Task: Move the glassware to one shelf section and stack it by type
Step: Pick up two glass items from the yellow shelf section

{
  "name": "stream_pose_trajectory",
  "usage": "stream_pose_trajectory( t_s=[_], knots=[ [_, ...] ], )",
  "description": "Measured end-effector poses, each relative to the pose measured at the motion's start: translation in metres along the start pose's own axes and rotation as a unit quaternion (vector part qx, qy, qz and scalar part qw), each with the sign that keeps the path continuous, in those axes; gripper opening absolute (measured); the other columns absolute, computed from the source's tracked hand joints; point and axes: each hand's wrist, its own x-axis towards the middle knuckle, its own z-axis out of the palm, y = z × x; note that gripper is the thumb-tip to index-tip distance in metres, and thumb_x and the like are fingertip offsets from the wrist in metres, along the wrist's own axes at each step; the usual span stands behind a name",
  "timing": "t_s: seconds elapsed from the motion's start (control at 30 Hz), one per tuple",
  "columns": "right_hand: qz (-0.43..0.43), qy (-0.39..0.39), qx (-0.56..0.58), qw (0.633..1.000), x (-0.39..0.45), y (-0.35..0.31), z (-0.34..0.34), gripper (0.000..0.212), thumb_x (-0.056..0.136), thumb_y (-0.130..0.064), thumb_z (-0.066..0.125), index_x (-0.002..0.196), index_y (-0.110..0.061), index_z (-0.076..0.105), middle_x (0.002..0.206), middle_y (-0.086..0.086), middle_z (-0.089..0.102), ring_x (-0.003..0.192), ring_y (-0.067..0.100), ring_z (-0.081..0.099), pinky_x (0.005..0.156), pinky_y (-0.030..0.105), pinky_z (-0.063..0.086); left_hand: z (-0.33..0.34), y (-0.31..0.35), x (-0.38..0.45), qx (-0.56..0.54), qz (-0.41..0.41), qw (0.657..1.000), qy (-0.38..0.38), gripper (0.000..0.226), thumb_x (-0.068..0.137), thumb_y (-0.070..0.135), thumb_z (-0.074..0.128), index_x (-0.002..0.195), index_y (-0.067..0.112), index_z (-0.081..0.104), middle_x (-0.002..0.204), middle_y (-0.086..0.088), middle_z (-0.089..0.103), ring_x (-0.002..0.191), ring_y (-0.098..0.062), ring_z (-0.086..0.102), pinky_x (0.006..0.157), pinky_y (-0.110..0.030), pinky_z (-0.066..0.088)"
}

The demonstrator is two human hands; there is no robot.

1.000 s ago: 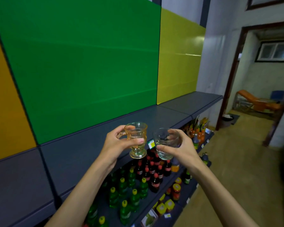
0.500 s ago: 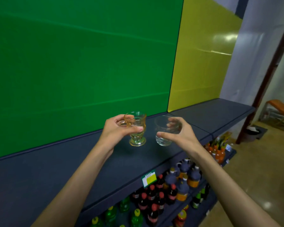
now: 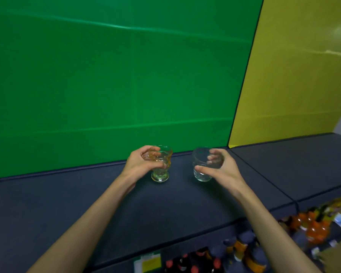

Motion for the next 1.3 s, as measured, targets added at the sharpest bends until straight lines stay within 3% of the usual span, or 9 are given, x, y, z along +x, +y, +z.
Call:
stream_pose_trajectory(
  t_s=[0.13,0.3,0.6,0.73,0.9,1.0,1.13,1.2,1.3],
  knots=[
    [-0.01,-0.053,0.006,0.999,0.041,0.019,-0.011,0.073,0.053,-0.033,0.097,0.113,-0.021,0.057,0.103,0.0,0.065,0.099,0.015,0.066,0.087,0.027,0.051,0.017,0.003,0.011,0.029,-0.006,0.998,0.055,0.069,0.041,0.028,0.092,0.107,0.025,0.071,0.1,0.006,0.078,0.094,-0.014,0.073,0.089,-0.026,0.056],
    [-0.013,-0.099,0.02,0.995,0.073,0.033,-0.026,0.075,0.053,-0.034,0.096,0.115,-0.02,0.056,0.105,0.001,0.063,0.098,0.014,0.065,0.086,0.027,0.052,0.023,0.007,0.027,0.092,-0.038,0.99,0.095,0.059,0.06,0.012,0.093,0.114,0.019,0.069,0.104,0.004,0.075,0.096,-0.012,0.071,0.091,-0.025,0.054],
    [-0.013,-0.13,0.016,0.991,0.097,0.048,-0.029,0.073,0.058,-0.033,0.095,0.116,-0.021,0.053,0.106,-0.001,0.061,0.098,0.013,0.063,0.08,0.024,0.048,0.018,-0.011,0.031,0.121,-0.077,0.976,0.165,0.056,0.06,0.005,0.092,0.105,0.026,0.067,0.103,0.008,0.074,0.093,-0.009,0.071,0.089,-0.024,0.054],
    [-0.006,-0.13,0.031,0.991,0.103,0.052,-0.026,0.075,0.057,-0.031,0.096,0.118,-0.02,0.053,0.106,-0.001,0.061,0.098,0.013,0.063,0.082,0.025,0.049,0.018,-0.015,0.029,0.132,-0.078,0.974,0.168,0.059,0.061,0.004,0.091,0.113,0.021,0.067,0.101,0.009,0.073,0.087,-0.002,0.069,0.074,-0.009,0.049],
    [-0.003,-0.137,0.038,0.99,0.104,0.058,-0.025,0.073,0.059,-0.027,0.095,0.119,-0.018,0.054,0.108,0.002,0.061,0.099,0.013,0.062,0.077,0.021,0.048,0.017,-0.018,0.033,0.141,-0.089,0.973,0.157,0.065,0.062,0.009,0.093,0.12,0.018,0.066,0.104,0.007,0.073,0.089,-0.004,0.07,0.1,-0.033,0.053],
    [-0.006,-0.136,0.028,0.99,0.106,0.062,-0.027,0.074,0.059,-0.03,0.095,0.12,-0.02,0.054,0.108,-0.002,0.062,0.099,0.01,0.061,0.076,0.02,0.046,0.014,-0.014,0.033,0.203,-0.084,0.967,0.129,0.086,0.056,0.028,0.097,0.133,0.024,0.06,0.122,0.006,0.068,0.106,-0.011,0.067,0.106,-0.038,0.048],
    [-0.003,-0.124,0.017,0.992,0.11,0.066,-0.035,0.074,0.059,-0.032,0.095,0.121,-0.023,0.054,0.108,-0.006,0.062,0.1,0.007,0.06,0.077,0.023,0.046,0.021,0.009,0.029,0.344,0.006,0.928,0.144,0.089,0.066,0.055,0.084,0.144,0.029,0.05,0.144,0.002,0.054,0.129,-0.02,0.053,0.108,-0.039,0.042],
    [0.0,-0.114,0.014,0.993,0.112,0.07,-0.04,0.075,0.059,-0.032,0.095,0.121,-0.022,0.054,0.108,-0.006,0.063,0.1,0.008,0.061,0.08,0.025,0.047,0.034,0.028,0.03,0.443,0.066,0.884,0.132,0.083,0.072,0.067,0.066,0.144,0.029,0.05,0.147,0.001,0.052,0.132,-0.022,0.051,0.109,-0.04,0.042],
    [0.008,-0.101,0.001,0.995,0.117,0.078,-0.048,0.075,0.059,-0.032,0.095,0.121,-0.022,0.053,0.109,-0.006,0.063,0.098,0.007,0.06,0.078,0.022,0.045,0.061,0.051,0.034,0.543,0.112,0.826,0.101,0.077,0.075,0.07,0.051,0.139,0.028,0.056,0.142,0.0,0.057,0.129,-0.025,0.054,0.104,-0.039,0.045]
  ],
)
